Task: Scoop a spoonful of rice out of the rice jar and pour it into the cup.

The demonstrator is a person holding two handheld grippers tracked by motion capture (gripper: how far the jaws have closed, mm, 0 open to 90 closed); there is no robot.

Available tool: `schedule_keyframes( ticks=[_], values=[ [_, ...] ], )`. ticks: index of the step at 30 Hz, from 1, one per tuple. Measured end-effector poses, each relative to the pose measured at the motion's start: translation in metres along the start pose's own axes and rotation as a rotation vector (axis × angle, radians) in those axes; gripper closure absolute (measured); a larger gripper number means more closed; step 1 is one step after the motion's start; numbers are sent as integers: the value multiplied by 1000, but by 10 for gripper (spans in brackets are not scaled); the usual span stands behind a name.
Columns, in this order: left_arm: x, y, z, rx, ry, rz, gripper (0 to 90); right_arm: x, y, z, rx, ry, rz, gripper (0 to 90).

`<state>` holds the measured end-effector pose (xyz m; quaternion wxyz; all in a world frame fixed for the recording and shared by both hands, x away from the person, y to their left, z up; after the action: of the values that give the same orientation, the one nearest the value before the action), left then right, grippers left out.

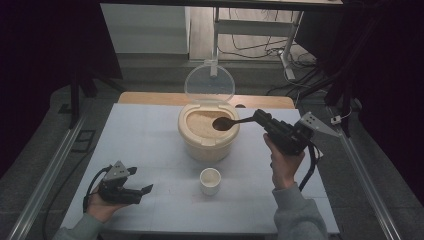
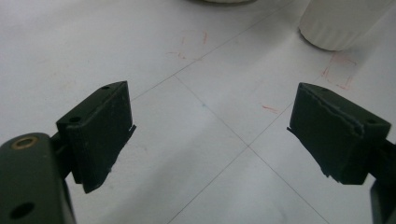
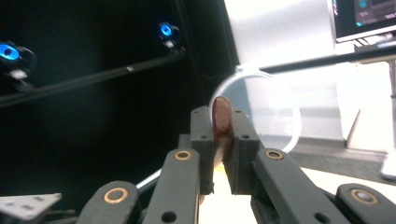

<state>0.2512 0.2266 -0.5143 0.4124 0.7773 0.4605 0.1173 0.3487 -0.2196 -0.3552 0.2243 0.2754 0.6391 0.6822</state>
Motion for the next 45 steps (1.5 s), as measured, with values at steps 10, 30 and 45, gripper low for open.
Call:
schedule_keyframes(
  ticks=[10,30,45],
  values=[
    [0,0,1,7,-7,4,134,-11,-9,37,98,-103,-42,831],
    [0,0,3,17,-8,7,135,5,-13,64,261,-203,-289,831],
    [-2,0,5,23,-11,16,136,-16,-42,69,282,-167,13,830]
  ],
)
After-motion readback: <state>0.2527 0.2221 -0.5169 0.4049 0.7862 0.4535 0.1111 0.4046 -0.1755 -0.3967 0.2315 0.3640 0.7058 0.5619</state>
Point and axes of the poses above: each handheld gripper's, and its own axes: z roughly forward along the jaws, y roughly out of its top, x roughly to its left, the point moved 1 cm from there along z, roughly forward along the jaws, and after that the axes turned 9 degrees about -z, right-handed, at the moved point
